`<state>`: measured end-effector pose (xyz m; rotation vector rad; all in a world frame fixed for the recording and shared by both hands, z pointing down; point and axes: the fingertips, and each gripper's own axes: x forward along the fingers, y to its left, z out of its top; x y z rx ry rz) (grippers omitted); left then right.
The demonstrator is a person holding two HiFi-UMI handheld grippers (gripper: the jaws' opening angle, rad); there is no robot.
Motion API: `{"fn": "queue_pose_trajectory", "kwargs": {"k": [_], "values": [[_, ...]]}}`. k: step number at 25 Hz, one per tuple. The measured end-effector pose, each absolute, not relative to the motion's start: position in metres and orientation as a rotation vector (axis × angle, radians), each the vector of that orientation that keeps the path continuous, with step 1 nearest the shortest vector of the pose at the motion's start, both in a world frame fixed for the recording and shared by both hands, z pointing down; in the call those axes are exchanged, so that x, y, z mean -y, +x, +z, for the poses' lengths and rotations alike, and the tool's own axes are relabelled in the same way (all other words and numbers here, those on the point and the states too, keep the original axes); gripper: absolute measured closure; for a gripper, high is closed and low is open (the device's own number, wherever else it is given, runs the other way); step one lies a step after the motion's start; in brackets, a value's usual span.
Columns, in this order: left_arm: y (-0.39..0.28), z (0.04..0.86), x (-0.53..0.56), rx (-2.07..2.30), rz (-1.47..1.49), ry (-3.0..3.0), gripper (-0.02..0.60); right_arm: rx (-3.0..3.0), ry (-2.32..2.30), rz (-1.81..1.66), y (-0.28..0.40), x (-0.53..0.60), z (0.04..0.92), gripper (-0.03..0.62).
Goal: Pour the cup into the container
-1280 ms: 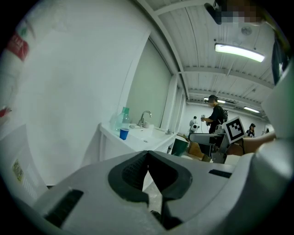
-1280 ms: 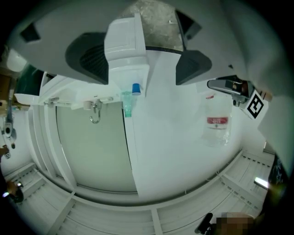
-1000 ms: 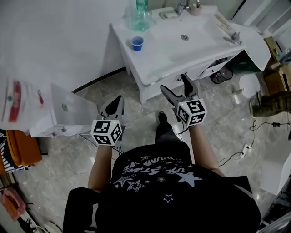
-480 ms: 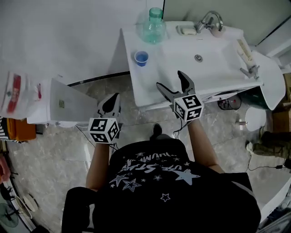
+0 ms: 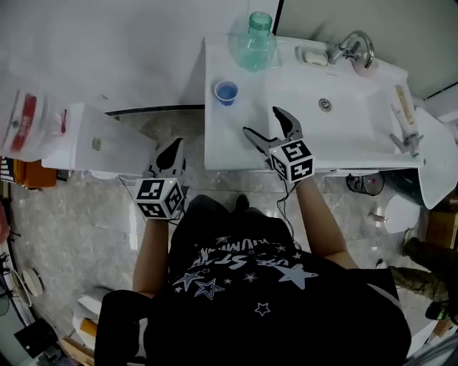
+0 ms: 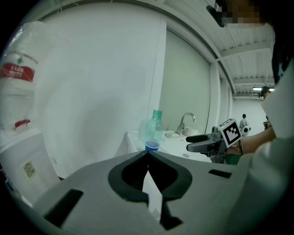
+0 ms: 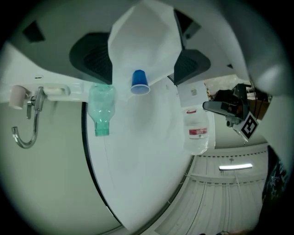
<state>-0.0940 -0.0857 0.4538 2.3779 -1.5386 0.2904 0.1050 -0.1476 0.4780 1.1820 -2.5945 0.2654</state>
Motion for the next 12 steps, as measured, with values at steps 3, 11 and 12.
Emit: {"fn": "queue_pose_trajectory", "kwargs": {"k": [3,11,12], "values": [[-0.095,0.456,0.089,1.556,0.300,2.364,0.572,2.586,1.128,0.250,0.099,0.156,0.486,0.192],[-0.099,0.463,0.118,1.550,0.292,2.361,0.572,2.544,1.058,0.258,0.084,0.178,0.507,0.197],[-0.099,0.463,0.124,1.544,0.290,2.363,0.572,2.542,1.057,0.261,0.082,0.181,0.509,0.197]]}}
